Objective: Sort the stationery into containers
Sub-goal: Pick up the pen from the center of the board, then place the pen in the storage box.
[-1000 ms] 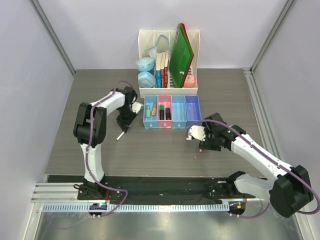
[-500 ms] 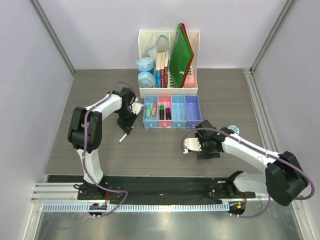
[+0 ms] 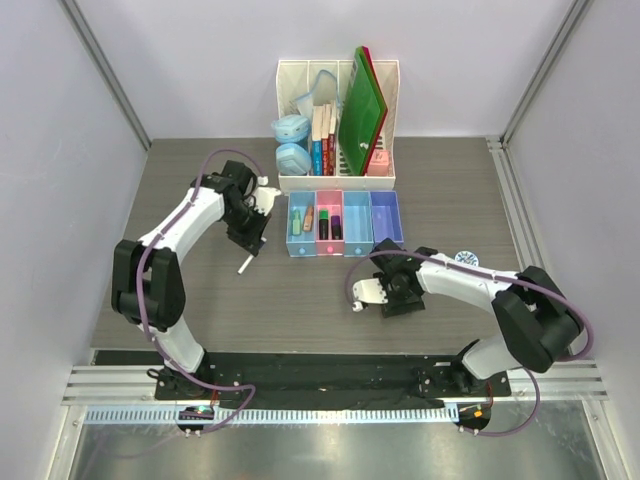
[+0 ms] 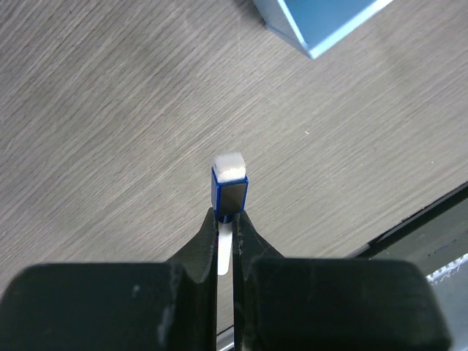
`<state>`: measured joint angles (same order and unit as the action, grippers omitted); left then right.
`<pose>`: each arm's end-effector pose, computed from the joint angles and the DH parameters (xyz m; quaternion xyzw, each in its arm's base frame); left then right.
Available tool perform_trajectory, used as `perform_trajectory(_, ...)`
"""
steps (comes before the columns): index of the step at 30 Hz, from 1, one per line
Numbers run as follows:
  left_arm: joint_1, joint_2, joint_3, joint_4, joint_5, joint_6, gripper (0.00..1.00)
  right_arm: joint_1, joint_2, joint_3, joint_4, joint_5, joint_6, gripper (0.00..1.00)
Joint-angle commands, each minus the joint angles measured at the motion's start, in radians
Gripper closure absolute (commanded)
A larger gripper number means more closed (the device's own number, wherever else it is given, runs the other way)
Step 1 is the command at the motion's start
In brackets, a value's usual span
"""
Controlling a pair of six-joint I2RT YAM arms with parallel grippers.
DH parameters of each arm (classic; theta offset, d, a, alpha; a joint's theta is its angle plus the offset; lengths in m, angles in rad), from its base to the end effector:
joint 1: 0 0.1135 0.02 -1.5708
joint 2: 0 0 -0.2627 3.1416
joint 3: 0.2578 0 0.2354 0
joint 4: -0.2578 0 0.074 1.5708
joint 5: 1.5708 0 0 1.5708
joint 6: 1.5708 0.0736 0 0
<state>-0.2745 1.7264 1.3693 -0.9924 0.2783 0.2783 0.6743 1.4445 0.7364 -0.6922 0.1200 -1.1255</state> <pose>0.3090 -0.1080 0.2085 0.2833 0.9427 -0.1376 0.1096 0.1803 0.1328 0.1267 -0.7758 0.6223 -0.0772 0.0695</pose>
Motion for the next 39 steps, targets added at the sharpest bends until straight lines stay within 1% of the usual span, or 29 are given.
perform_trajectory(1, 0.004, -0.051, 0.03, -0.031, 0.053, 0.022, 1.0, 0.008, 0.06, 0.026, 0.082, -0.045, -0.017, 0.37)
perform_trajectory(5, 0.006, -0.059, 0.014, -0.028, 0.055, 0.024, 1.0, 0.019, 0.097, 0.024, 0.095, -0.049, -0.007, 0.51)
perform_trajectory(8, 0.006, -0.059, 0.011, -0.026, 0.053, 0.027, 1.0, 0.031, 0.1, 0.008, 0.108, -0.049, 0.003, 0.65)
perform_trajectory(9, 0.008, -0.059, 0.013, -0.026, 0.053, 0.025, 1.0, 0.04, 0.099, 0.006, 0.108, -0.046, 0.015, 0.8)
perform_trajectory(11, 0.008, -0.059, 0.02, -0.026, 0.056, 0.027, 1.0, 0.051, 0.091, 0.001, 0.108, -0.049, 0.029, 0.94)
perform_trajectory(12, 0.008, -0.059, 0.02, -0.028, 0.059, 0.027, 1.0, 0.06, 0.087, 0.001, 0.108, -0.046, 0.041, 0.99)
perform_trajectory(15, 0.008, -0.064, 0.033, -0.028, 0.068, 0.024, 1.0, 0.062, 0.067, 0.049, 0.062, -0.078, 0.113, 0.99)
perform_trajectory(16, 0.008, -0.065, 0.036, -0.029, 0.07, 0.022, 1.0, 0.062, 0.06, 0.095, 0.05, -0.106, 0.172, 0.99)
perform_trajectory(18, 0.008, -0.073, 0.047, -0.025, 0.074, 0.021, 1.0, 0.062, 0.024, 0.153, 0.011, -0.155, 0.231, 0.99)
perform_trajectory(19, 0.008, -0.074, 0.051, -0.02, 0.079, 0.021, 1.0, 0.062, 0.011, 0.219, 0.002, -0.175, 0.265, 0.99)
perform_trajectory(21, 0.008, -0.079, 0.071, -0.023, 0.093, 0.024, 1.0, 0.059, -0.022, 0.292, -0.035, -0.255, 0.346, 0.99)
perform_trajectory(23, 0.009, -0.08, 0.097, -0.023, 0.13, 0.028, 1.0, 0.057, -0.036, 0.391, -0.035, -0.327, 0.424, 0.99)
perform_trajectory(25, 0.009, -0.079, 0.112, -0.022, 0.174, 0.029, 1.0, 0.048, -0.035, 0.479, -0.024, -0.368, 0.464, 0.99)
perform_trajectory(27, 0.009, -0.076, 0.128, -0.017, 0.214, 0.027, 1.0, 0.021, -0.032, 0.517, 0.051, -0.428, 0.547, 0.99)
perform_trajectory(28, 0.009, -0.074, 0.131, -0.015, 0.26, 0.025, 1.0, 0.007, -0.033, 0.53, 0.095, -0.443, 0.584, 0.99)
perform_trajectory(29, 0.009, -0.074, 0.135, -0.012, 0.28, 0.024, 1.0, -0.033, -0.036, 0.528, 0.205, -0.457, 0.617, 0.99)
perform_trajectory(30, 0.009, -0.074, 0.137, -0.009, 0.3, 0.021, 1.0, -0.054, -0.041, 0.52, 0.268, -0.494, 0.691, 0.99)
perform_trajectory(31, 0.009, -0.074, 0.139, -0.008, 0.323, 0.021, 1.0, -0.083, -0.048, 0.49, 0.337, -0.506, 0.729, 0.99)
perform_trajectory(32, 0.009, -0.076, 0.14, -0.009, 0.356, 0.025, 1.0, -0.108, -0.052, 0.466, 0.494, -0.511, 0.774, 0.99)
perform_trajectory(33, 0.009, -0.077, 0.14, -0.011, 0.37, 0.028, 1.0, -0.158, -0.05, 0.442, 0.564, -0.529, 0.849, 0.99)
perform_trajectory(35, 0.009, -0.088, 0.136, -0.02, 0.389, 0.048, 1.0, -0.192, -0.007, 0.419, 0.663, -0.531, 0.885, 0.99)
perform_trajectory(37, 0.009, -0.097, 0.131, -0.025, 0.397, 0.062, 1.0, -0.234, 0.03, 0.426, 0.687, -0.554, 0.917, 0.99)
perform_trajectory(39, 0.008, -0.114, 0.126, -0.034, 0.401, 0.078, 1.0, -0.265, 0.08, 0.408, 0.776, -0.594, 0.954, 0.99)
